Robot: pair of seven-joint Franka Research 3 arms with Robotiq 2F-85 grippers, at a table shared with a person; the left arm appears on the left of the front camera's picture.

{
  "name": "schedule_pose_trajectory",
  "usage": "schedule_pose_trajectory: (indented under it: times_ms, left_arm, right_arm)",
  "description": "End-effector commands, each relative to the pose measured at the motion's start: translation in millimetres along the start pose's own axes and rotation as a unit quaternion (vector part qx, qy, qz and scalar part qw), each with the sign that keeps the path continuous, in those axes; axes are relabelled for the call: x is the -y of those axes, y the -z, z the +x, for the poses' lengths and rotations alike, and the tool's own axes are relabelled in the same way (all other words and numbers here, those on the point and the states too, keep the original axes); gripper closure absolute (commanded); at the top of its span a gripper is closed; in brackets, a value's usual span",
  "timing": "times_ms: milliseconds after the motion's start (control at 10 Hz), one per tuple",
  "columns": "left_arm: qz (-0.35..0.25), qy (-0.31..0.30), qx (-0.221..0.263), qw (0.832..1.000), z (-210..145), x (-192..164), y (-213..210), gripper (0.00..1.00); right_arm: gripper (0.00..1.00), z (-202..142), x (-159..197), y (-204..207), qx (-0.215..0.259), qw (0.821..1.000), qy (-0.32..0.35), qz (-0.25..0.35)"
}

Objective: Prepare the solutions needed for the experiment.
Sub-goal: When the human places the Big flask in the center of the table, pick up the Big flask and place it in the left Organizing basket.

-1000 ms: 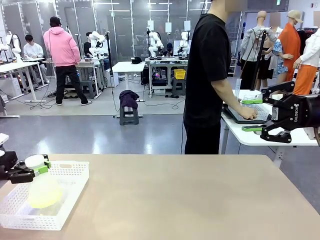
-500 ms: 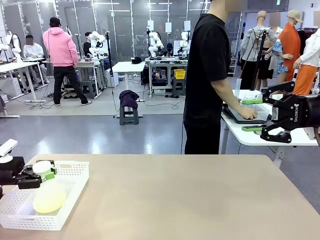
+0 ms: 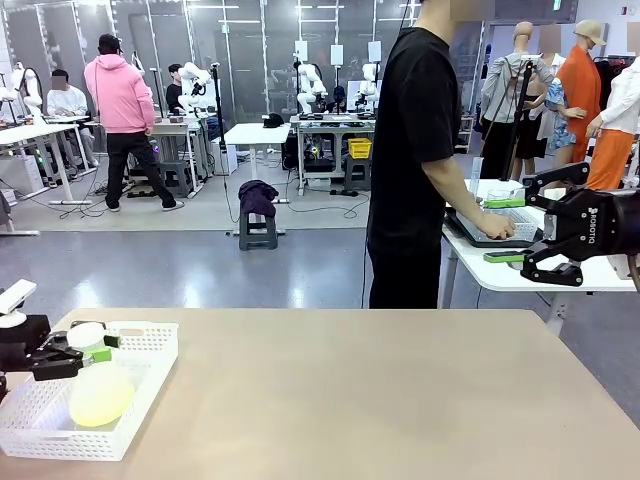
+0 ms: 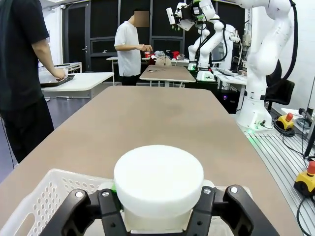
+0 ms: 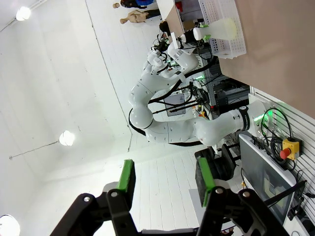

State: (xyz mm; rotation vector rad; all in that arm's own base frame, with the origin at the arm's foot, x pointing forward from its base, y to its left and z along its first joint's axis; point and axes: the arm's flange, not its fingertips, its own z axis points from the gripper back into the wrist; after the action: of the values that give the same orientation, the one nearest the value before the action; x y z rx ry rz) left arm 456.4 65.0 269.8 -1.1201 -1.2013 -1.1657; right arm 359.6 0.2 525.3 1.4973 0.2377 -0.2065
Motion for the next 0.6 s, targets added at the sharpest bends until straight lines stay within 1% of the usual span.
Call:
schedule_pose_trajectory:
  times_ms: [0,100,200,300,400,500]
  left_arm:
    - [-0.017,0.014,-0.002,1.0,-4,0,-2,0.31]
    - [-0.014,0.01,-0.005,1.0,-6,2,-6,0.16]
    - [-0.012,0.007,-0.007,1.0,-7,3,-10,0.11]
    - [-0.002,0.002,-0.012,1.0,-6,2,-13,0.0]
    - [0.013,-0.006,-0.01,1.0,-7,0,-16,0.03]
    - [0.001,-0.004,-0.005,1.0,-4,2,-7,0.03]
  right_arm:
    - [0.37,-1,-2,0,-0.001,1.0,-0.004,0.004]
    - [0.37,-1,-2,0,-0.001,1.0,-0.004,0.004]
    - [0.37,-1,-2,0,-0.001,1.0,-0.004,0.004]
    - [0.37,-1,-2,0,-0.001,1.0,-0.004,0.004]
    - [0.37,-1,-2,0,-0.001,1.0,-0.004,0.004]
    - [0.37,-1,-2,0,-0.001,1.0,-0.004,0.004]
